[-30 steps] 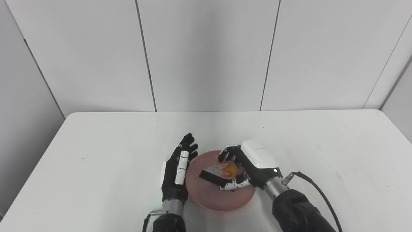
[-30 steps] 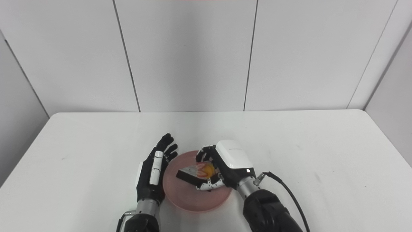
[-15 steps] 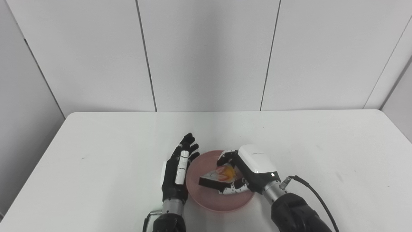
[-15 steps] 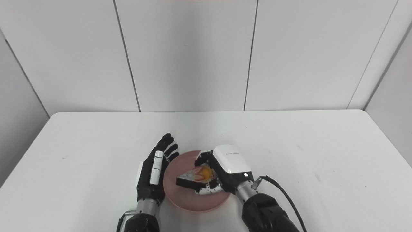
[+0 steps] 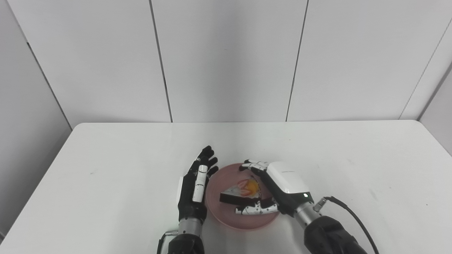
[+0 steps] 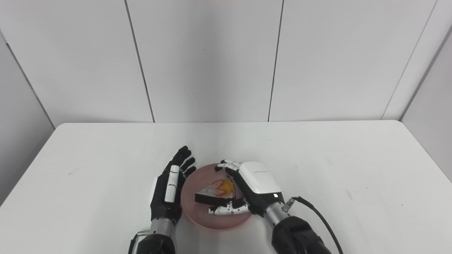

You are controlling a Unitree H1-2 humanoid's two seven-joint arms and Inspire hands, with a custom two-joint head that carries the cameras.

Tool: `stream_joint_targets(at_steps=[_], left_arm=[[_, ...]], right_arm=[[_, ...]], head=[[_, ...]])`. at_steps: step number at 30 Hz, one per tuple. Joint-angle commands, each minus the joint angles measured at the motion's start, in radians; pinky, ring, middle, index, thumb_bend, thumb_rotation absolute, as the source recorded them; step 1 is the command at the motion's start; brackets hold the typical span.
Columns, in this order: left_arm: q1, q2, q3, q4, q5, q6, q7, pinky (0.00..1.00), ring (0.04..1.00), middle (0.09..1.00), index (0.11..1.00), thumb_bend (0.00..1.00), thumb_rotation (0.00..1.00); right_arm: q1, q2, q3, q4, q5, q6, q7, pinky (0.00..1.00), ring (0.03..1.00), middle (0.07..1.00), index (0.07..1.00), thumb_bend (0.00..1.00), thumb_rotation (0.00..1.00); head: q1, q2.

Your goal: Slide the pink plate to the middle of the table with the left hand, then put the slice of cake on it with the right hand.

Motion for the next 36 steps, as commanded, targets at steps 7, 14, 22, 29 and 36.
stream_joint_targets(at_steps=[7, 14, 22, 29, 36], left_arm=[[0.071, 0.070, -0.034, 0.045, 0.078, -0.100, -0.020, 0.85, 0.876, 0.898, 0.846, 0.75, 0.79], [0.081, 0.098, -0.050, 0.048, 0.109, -0.209, -0.014, 0.87, 0.879, 0.902, 0.869, 0.76, 0.77], [0.120, 0.134, -0.052, -0.010, 0.201, -0.276, 0.020, 0.92, 0.926, 0.933, 0.912, 0.71, 0.83], [0.202, 0.188, -0.031, -0.117, 0.166, -0.262, -0.019, 0.99, 0.984, 0.977, 0.973, 0.62, 0.84], [0.266, 0.233, -0.019, -0.167, 0.101, -0.198, -0.056, 1.00, 0.984, 0.984, 0.989, 0.66, 0.82]], right_arm=[[0.124, 0.108, -0.173, -0.070, 0.262, -0.255, -0.248, 0.78, 0.903, 0.943, 0.850, 0.71, 0.80], [0.179, 0.216, -0.295, -0.016, 0.570, -0.330, -0.247, 0.79, 0.864, 0.900, 0.877, 0.75, 0.92], [0.234, 0.272, -0.373, 0.041, 0.750, -0.369, -0.212, 0.84, 0.866, 0.911, 0.890, 0.81, 0.94], [0.301, 0.256, -0.391, 0.007, 0.812, -0.324, -0.168, 0.85, 0.853, 0.901, 0.876, 0.86, 0.90], [0.330, 0.218, -0.377, -0.004, 0.783, -0.291, -0.125, 0.85, 0.863, 0.902, 0.881, 0.80, 0.90]], head=[[-0.011, 0.003], [-0.017, 0.002], [-0.024, 0.013], [-0.042, 0.030], [-0.054, 0.053]])
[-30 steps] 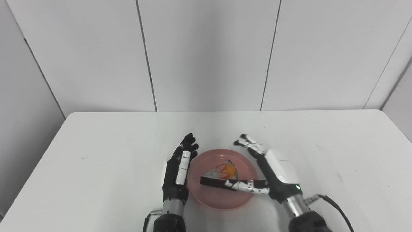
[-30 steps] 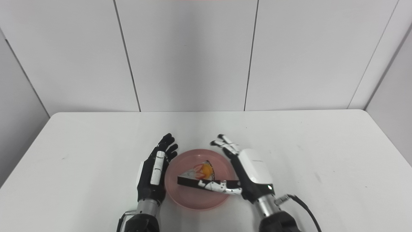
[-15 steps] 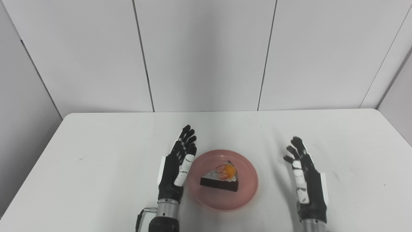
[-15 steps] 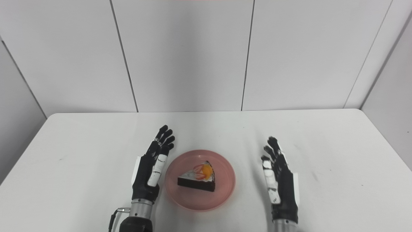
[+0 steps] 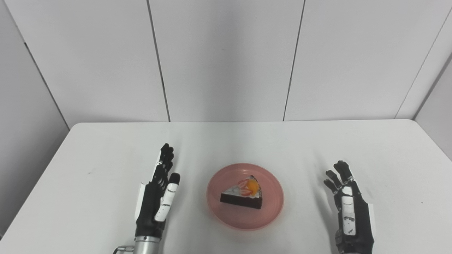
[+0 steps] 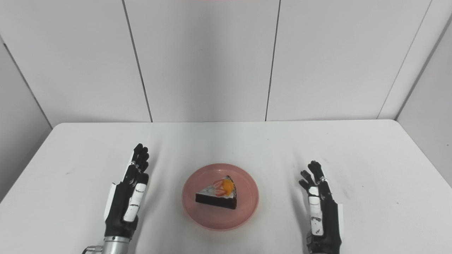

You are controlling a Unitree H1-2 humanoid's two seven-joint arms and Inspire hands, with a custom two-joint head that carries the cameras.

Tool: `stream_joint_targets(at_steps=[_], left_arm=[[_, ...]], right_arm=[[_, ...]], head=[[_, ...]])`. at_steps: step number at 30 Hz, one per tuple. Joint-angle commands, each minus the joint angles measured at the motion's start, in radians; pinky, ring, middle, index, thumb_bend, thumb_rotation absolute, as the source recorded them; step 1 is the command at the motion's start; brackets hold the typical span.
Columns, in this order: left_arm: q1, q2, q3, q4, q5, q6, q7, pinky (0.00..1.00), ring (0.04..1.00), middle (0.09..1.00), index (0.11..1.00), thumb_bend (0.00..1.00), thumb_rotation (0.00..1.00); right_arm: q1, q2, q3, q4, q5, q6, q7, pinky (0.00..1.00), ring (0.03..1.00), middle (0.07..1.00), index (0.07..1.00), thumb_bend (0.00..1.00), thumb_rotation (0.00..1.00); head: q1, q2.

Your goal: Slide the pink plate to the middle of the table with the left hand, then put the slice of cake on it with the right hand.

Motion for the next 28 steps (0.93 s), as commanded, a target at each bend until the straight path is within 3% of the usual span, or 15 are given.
stream_joint_targets(at_steps=[1, 5, 9, 13, 19, 28], left_arm=[[0.075, 0.018, 0.019, 0.040, -0.030, 0.067, -0.016, 1.00, 0.984, 0.981, 0.989, 0.69, 0.81], [0.067, 0.006, 0.032, 0.016, -0.053, 0.140, -0.011, 1.00, 0.984, 0.982, 1.000, 0.73, 0.84], [0.064, -0.017, 0.042, -0.008, -0.079, 0.206, -0.013, 1.00, 0.986, 0.983, 0.996, 0.79, 0.86], [0.061, -0.045, 0.053, -0.063, -0.109, 0.277, -0.001, 1.00, 0.984, 0.981, 0.993, 0.81, 0.86], [0.071, -0.070, 0.052, -0.187, -0.098, 0.389, 0.020, 1.00, 0.997, 0.991, 1.000, 0.84, 0.87], [0.110, -0.090, 0.046, -0.367, -0.112, 0.549, 0.023, 1.00, 0.982, 0.972, 0.985, 0.85, 0.84]], right_arm=[[0.030, -0.029, 0.005, 0.020, -0.041, 0.000, 0.027, 0.85, 0.868, 0.906, 0.884, 0.79, 0.90], [0.029, -0.044, 0.022, 0.028, -0.058, 0.025, 0.052, 0.87, 0.888, 0.915, 0.900, 0.76, 0.89], [0.025, -0.055, 0.033, 0.022, -0.059, 0.089, 0.077, 0.90, 0.915, 0.928, 0.912, 0.79, 0.90], [0.015, -0.062, 0.041, -0.005, -0.081, 0.174, 0.087, 0.89, 0.917, 0.929, 0.912, 0.81, 0.91], [0.010, -0.042, 0.025, -0.101, -0.057, 0.292, 0.079, 0.88, 0.915, 0.933, 0.914, 0.85, 0.92], [0.057, -0.008, -0.001, -0.287, 0.006, 0.434, 0.077, 0.89, 0.918, 0.933, 0.904, 0.86, 0.94]], head=[[0.004, 0.003], [0.019, 0.007], [0.030, 0.008], [0.070, 0.061], [0.071, 0.131], [0.025, 0.181]])
